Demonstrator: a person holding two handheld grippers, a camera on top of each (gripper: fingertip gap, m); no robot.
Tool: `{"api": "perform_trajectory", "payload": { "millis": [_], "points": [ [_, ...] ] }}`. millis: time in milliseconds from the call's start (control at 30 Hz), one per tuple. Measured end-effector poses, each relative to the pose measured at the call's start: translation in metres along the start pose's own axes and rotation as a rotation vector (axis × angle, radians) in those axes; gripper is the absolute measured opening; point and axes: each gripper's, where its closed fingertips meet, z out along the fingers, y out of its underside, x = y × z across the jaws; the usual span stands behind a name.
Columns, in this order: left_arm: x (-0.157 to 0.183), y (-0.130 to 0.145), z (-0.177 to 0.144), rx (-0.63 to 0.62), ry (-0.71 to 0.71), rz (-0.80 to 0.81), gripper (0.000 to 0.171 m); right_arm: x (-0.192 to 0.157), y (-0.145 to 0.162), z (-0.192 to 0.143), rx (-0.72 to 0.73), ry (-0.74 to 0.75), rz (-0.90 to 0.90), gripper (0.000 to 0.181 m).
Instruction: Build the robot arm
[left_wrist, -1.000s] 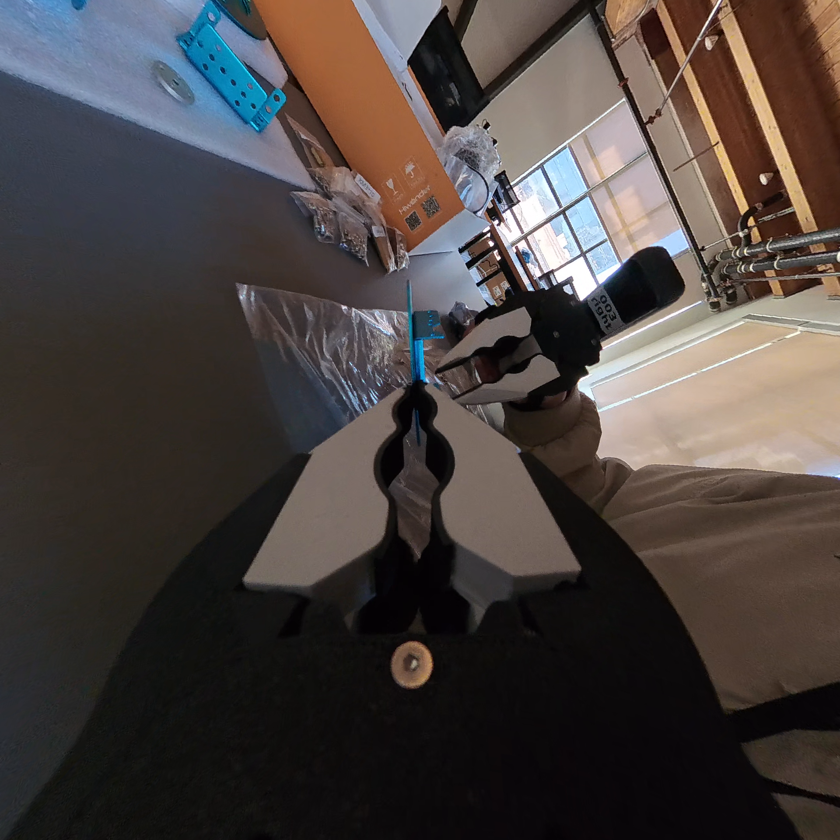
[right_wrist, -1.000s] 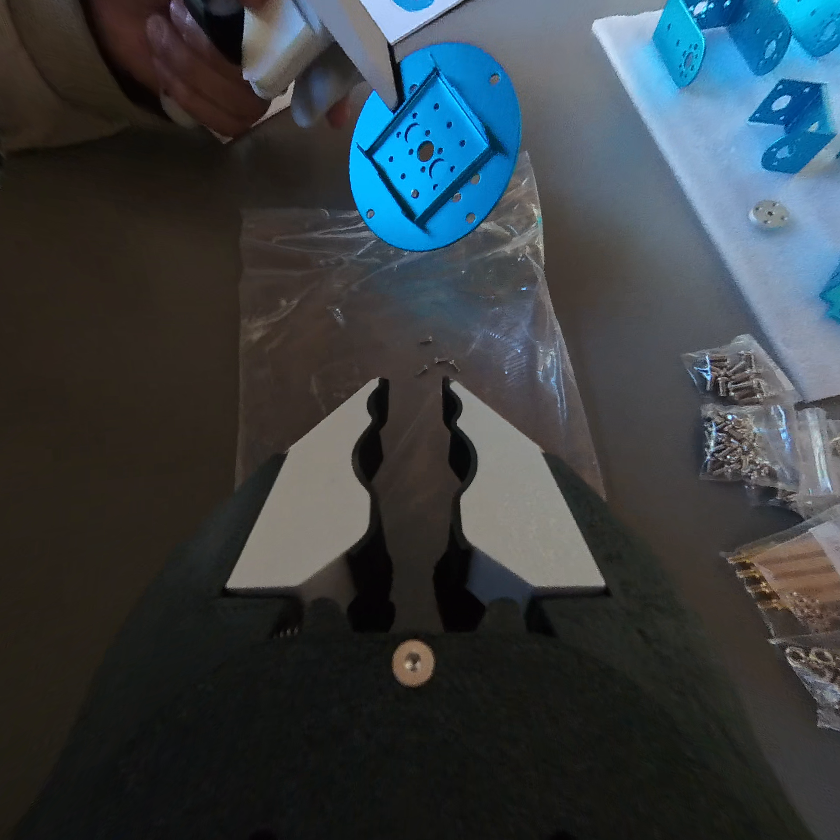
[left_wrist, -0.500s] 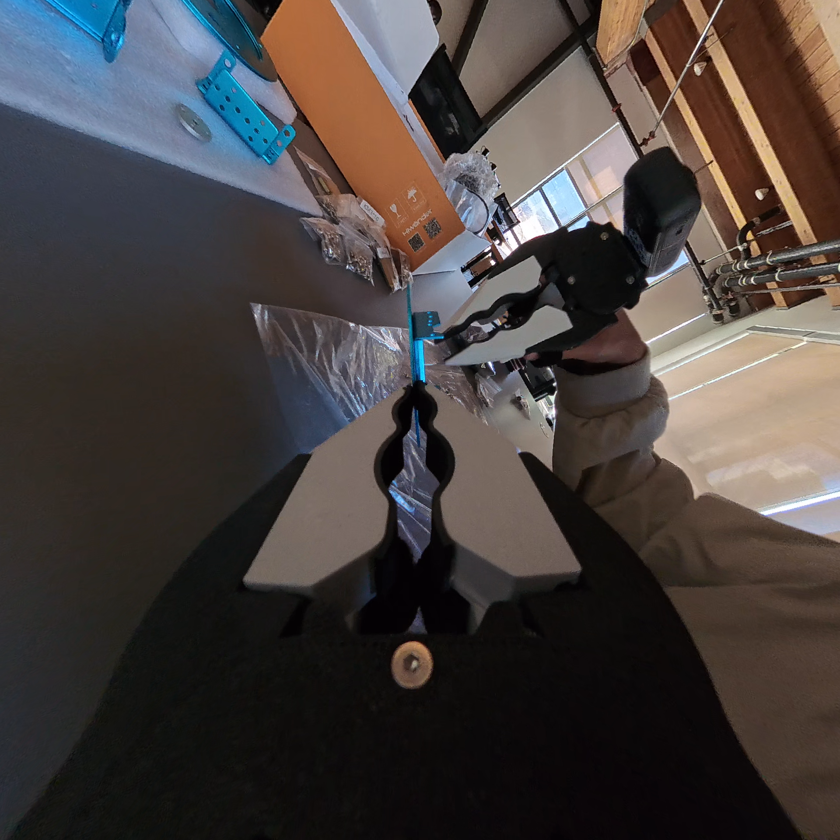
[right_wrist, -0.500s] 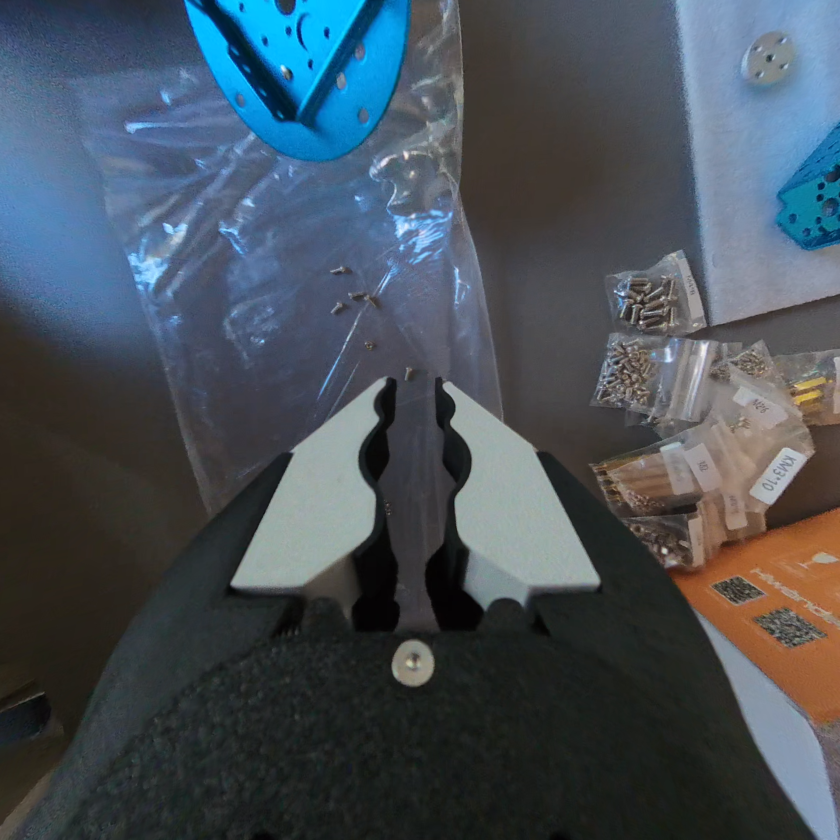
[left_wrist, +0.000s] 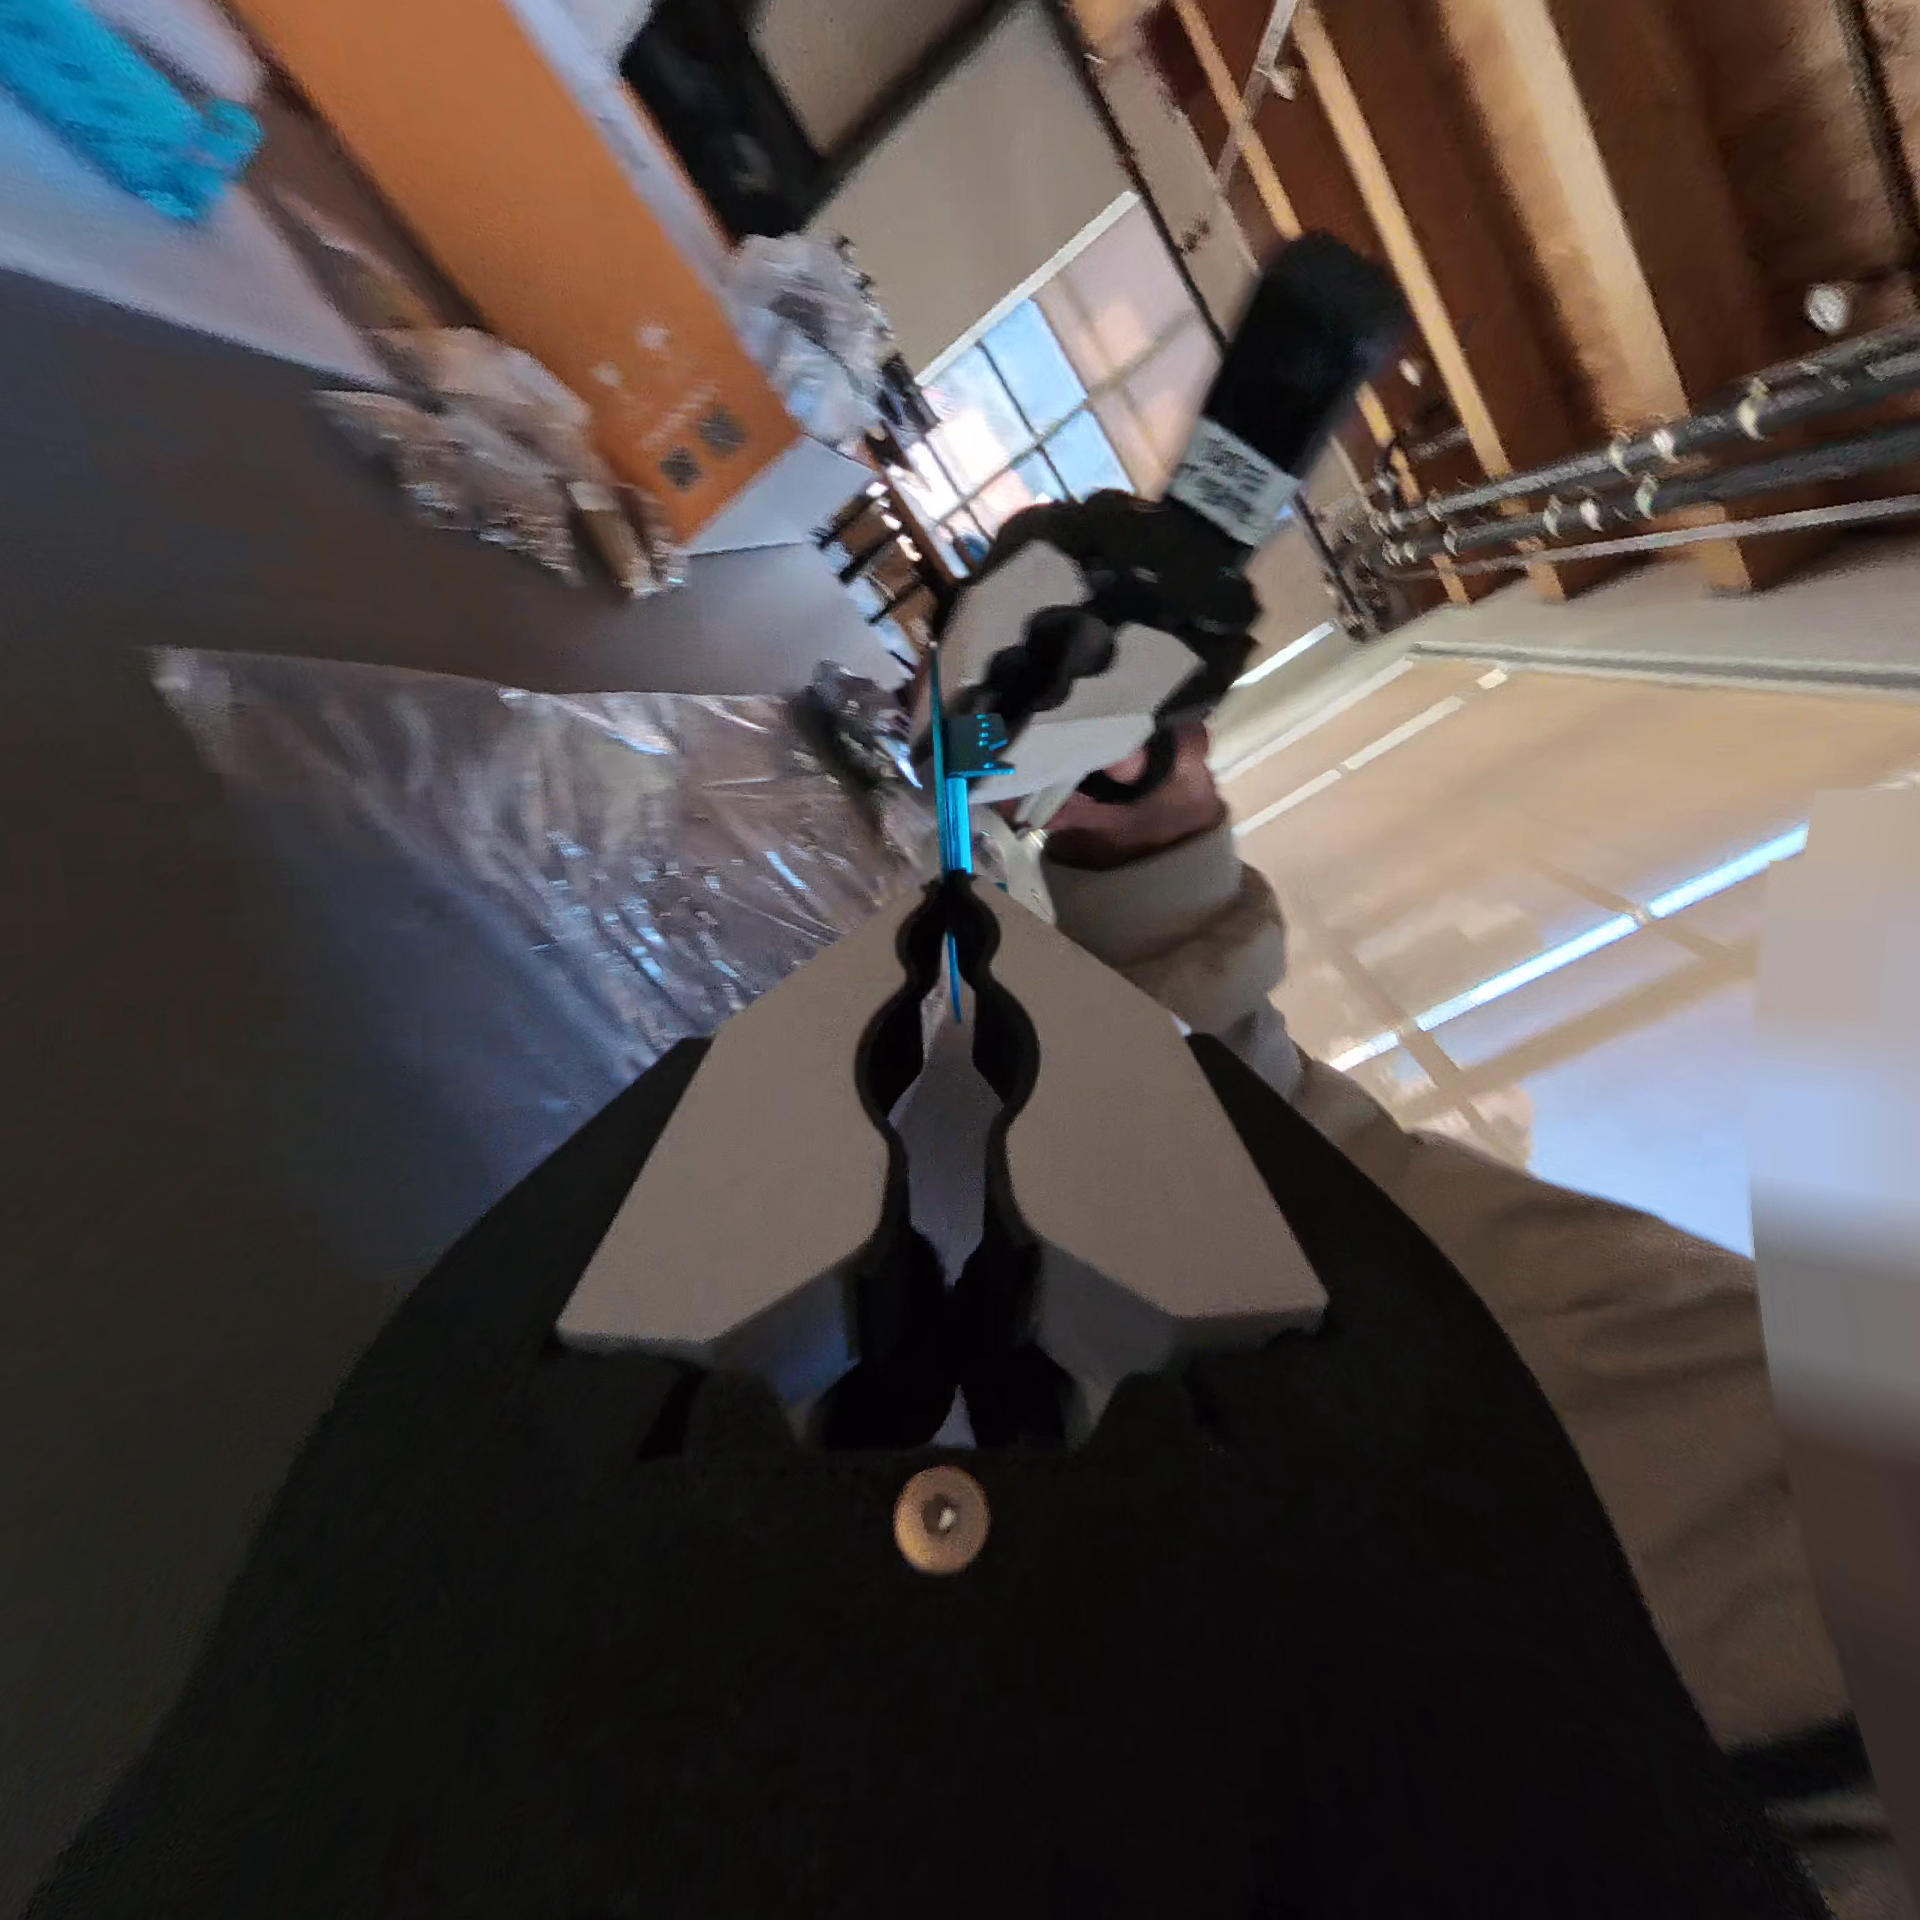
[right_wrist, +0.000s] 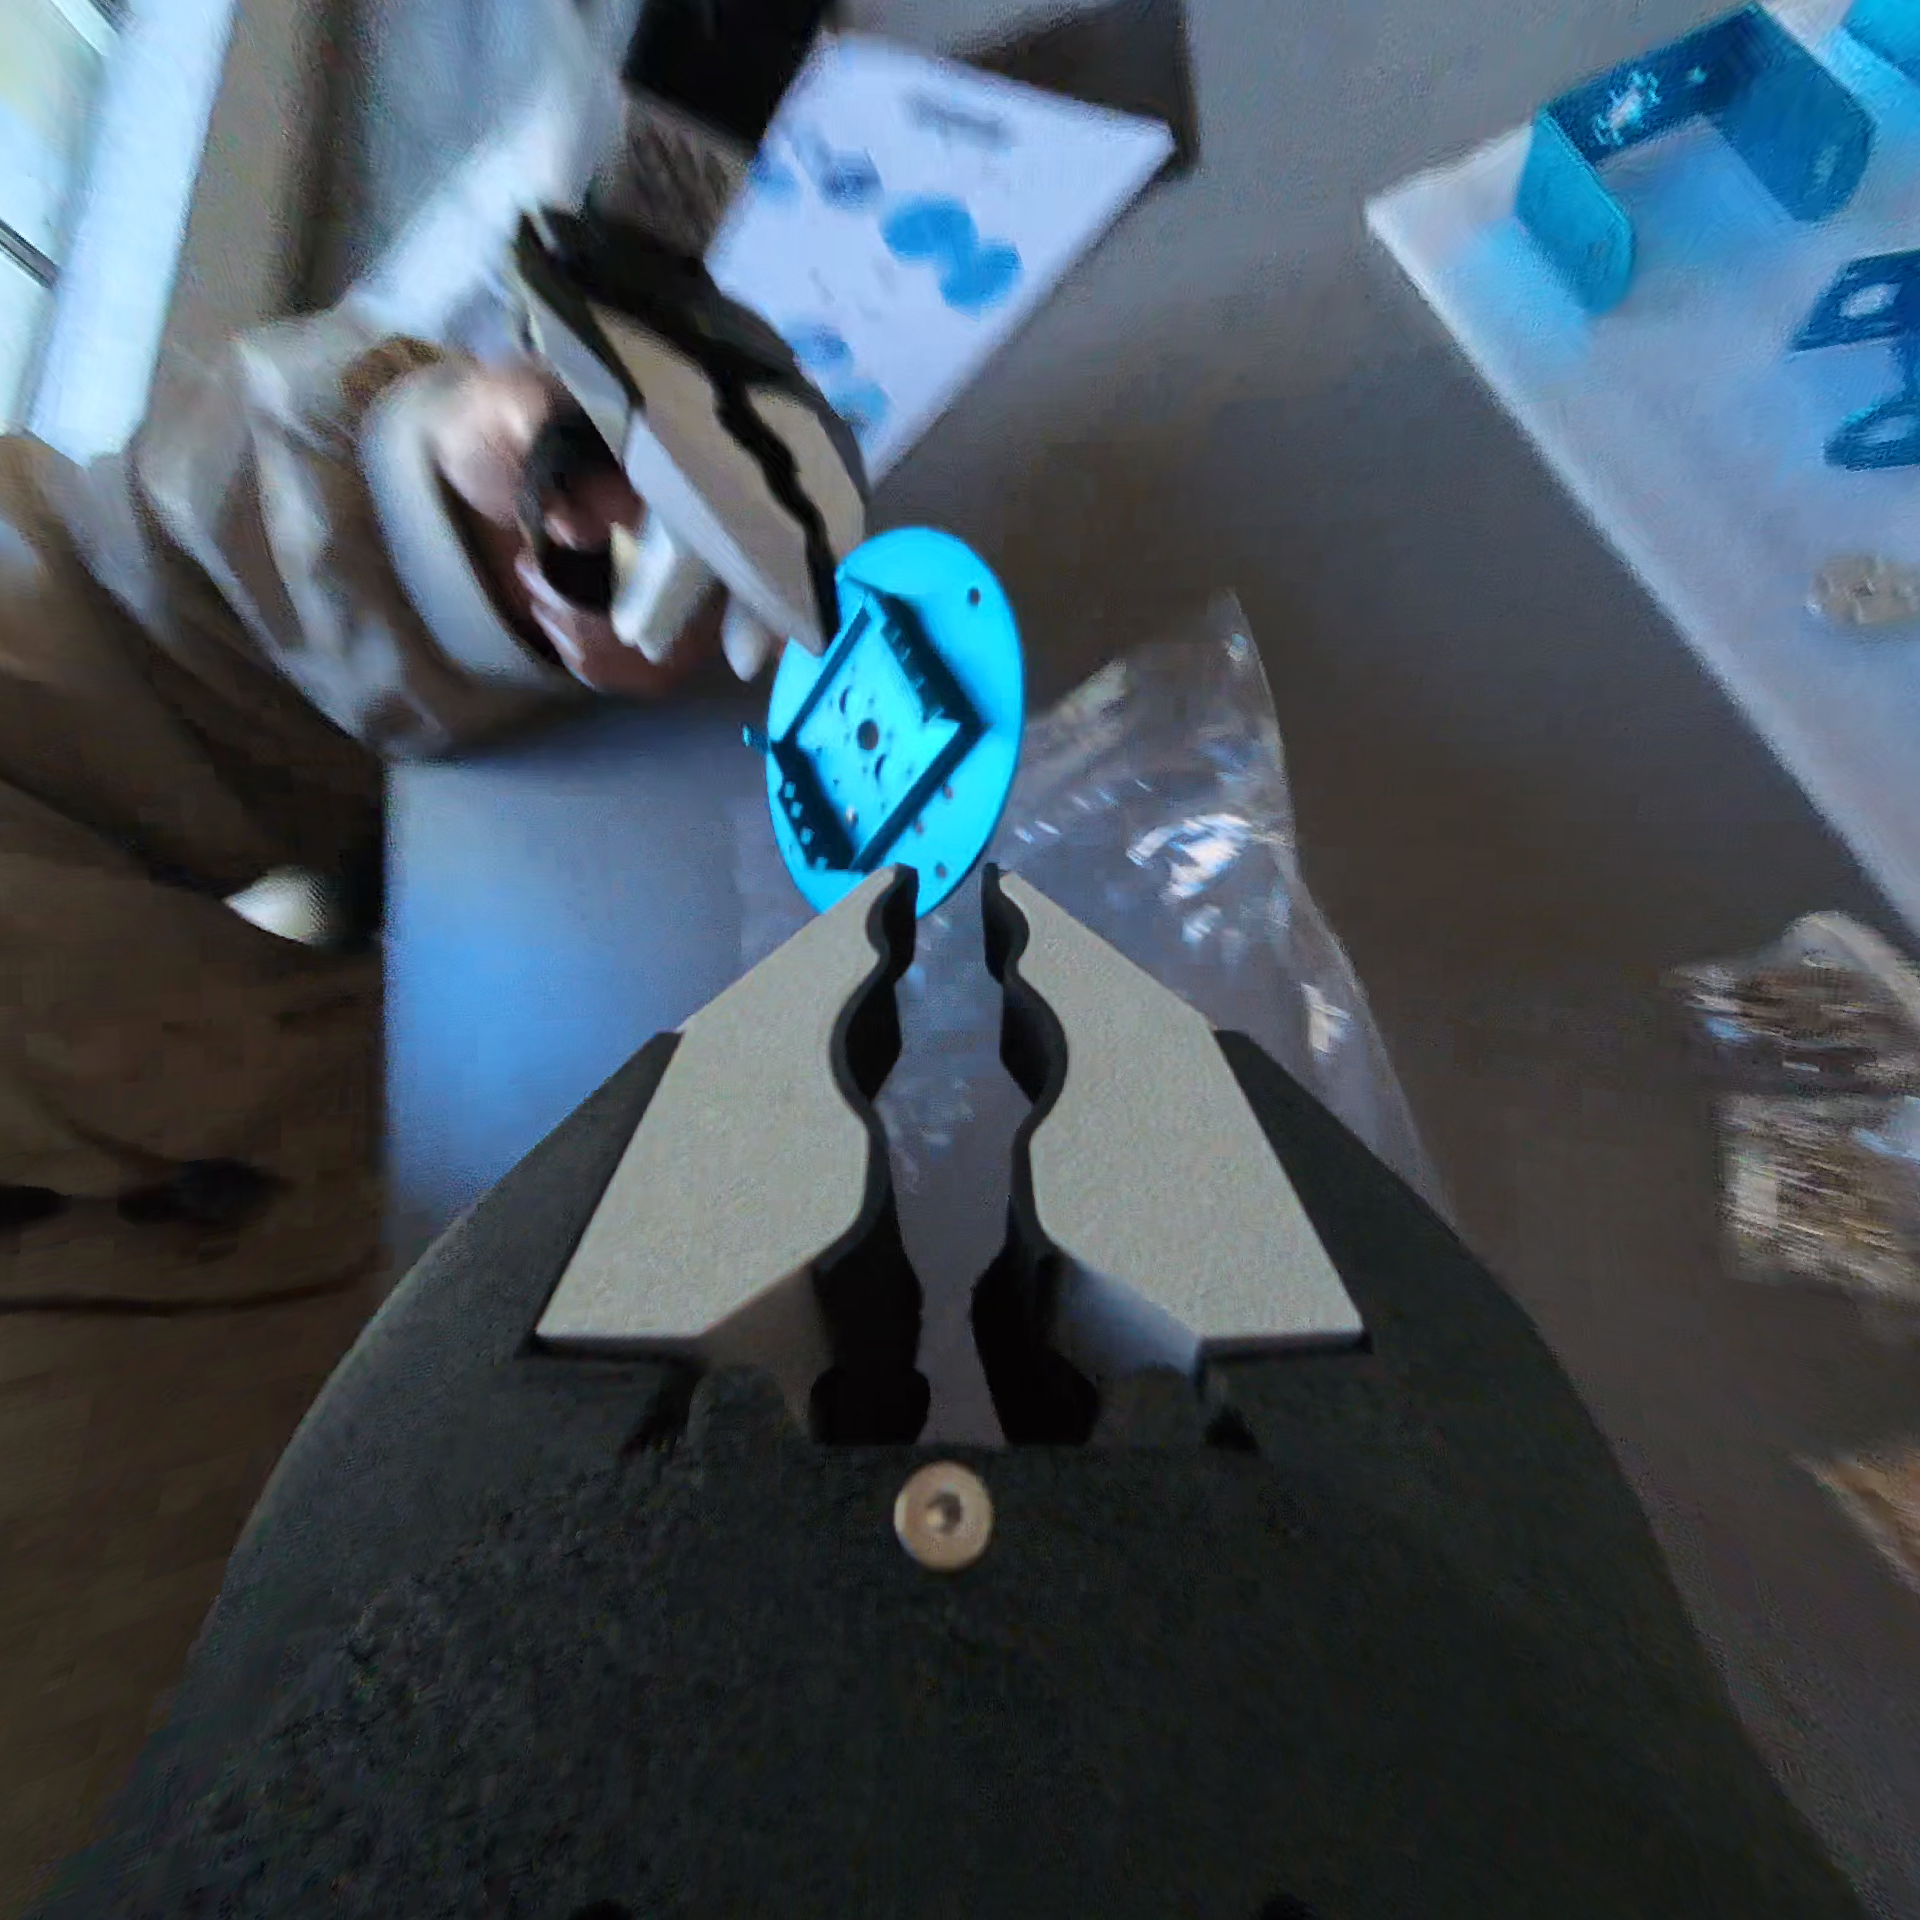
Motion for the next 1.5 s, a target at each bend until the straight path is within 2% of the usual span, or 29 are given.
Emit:
{"api": "perform_trajectory", "payload": {
  "millis": [100, 167, 233, 367, 400, 467, 533, 600, 633, 700, 733, 833, 900, 967, 1067, 1167, 1267, 1400, 1500],
  "points": [
    [0.023, 0.013, 0.007, -0.068, 0.092, 0.085, 0.000, -0.028, 0.000, -0.003, 0.083, -0.308, 0.182, 0.022],
    [0.033, 0.019, 0.009, -0.091, 0.137, 0.103, 0.000, -0.043, -0.001, -0.013, 0.167, -0.429, 0.195, 0.002],
    [0.034, 0.021, 0.010, -0.099, 0.141, 0.104, 0.000, -0.048, 0.005, -0.013, 0.188, -0.466, 0.226, 0.001],
    [0.020, 0.026, 0.019, -0.114, 0.062, 0.128, 0.001, -0.037, 0.023, -0.012, 0.196, -0.457, 0.353, 0.000],
    [0.014, 0.025, 0.021, -0.108, 0.015, 0.156, 0.006, -0.030, 0.026, -0.015, 0.213, -0.440, 0.394, 0.000],
    [-0.001, 0.018, 0.021, -0.086, -0.097, 0.239, 0.019, -0.008, 0.033, -0.025, 0.262, -0.379, 0.496, 0.000],
    [-0.007, 0.012, 0.018, -0.070, -0.188, 0.358, 0.020, 0.013, 0.038, -0.044, 0.335, -0.361, 0.641, 0.000],
    [-0.015, 0.010, 0.015, -0.082, -0.320, 0.501, 0.020, 0.021, 0.047, -0.055, 0.354, -0.318, 0.668, 0.000],
    [-0.018, 0.010, 0.014, -0.096, -0.393, 0.560, 0.022, 0.022, 0.051, -0.055, 0.352, -0.281, 0.664, 0.000],
    [-0.004, 0.016, 0.019, -0.110, -0.432, 0.639, 0.026, 0.012, 0.052, -0.055, 0.395, -0.249, 0.663, 0.000],
    [0.005, 0.024, 0.023, -0.131, -0.454, 0.693, 0.031, 0.004, 0.049, -0.057, 0.460, -0.253, 0.677, 0.000],
    [0.017, 0.040, 0.028, -0.179, -0.662, 0.973, 0.048, -0.026, 0.043, -0.062, 0.658, -0.303, 0.761, 0.000],
    [0.029, 0.048, 0.033, -0.170, -0.753, 1.084, 0.054, -0.036, 0.049, -0.057, 0.717, -0.239, 0.787, 0.000],
    [0.039, 0.064, 0.041, -0.180, -0.739, 1.057, 0.064, -0.045, 0.051, -0.056, 0.775, -0.228, 0.816, 0.000],
    [0.042, 0.074, 0.045, -0.157, -0.694, 0.966, 0.063, -0.056, 0.051, -0.053, 0.823, -0.235, 0.843, 0.000],
    [0.054, 0.062, 0.039, -0.011, -0.562, 0.747, 0.041, -0.050, 0.052, -0.063, 0.876, -0.184, 0.815, 0.000],
    [0.060, 0.061, 0.039, 0.068, -0.412, 0.472, 0.038, -0.054, 0.049, -0.073, 0.952, -0.214, 0.832, 0.000],
    [0.066, 0.064, 0.051, 0.184, -0.289, 0.236, 0.035, -0.066, 0.046, -0.074, 1.026, -0.299, 0.894, 0.000],
    [0.069, 0.062, 0.058, 0.281, -0.178, 0.058, 0.015, -0.071, 0.044, -0.067, 1.016, -0.340, 0.912, 0.000]
  ]
}}
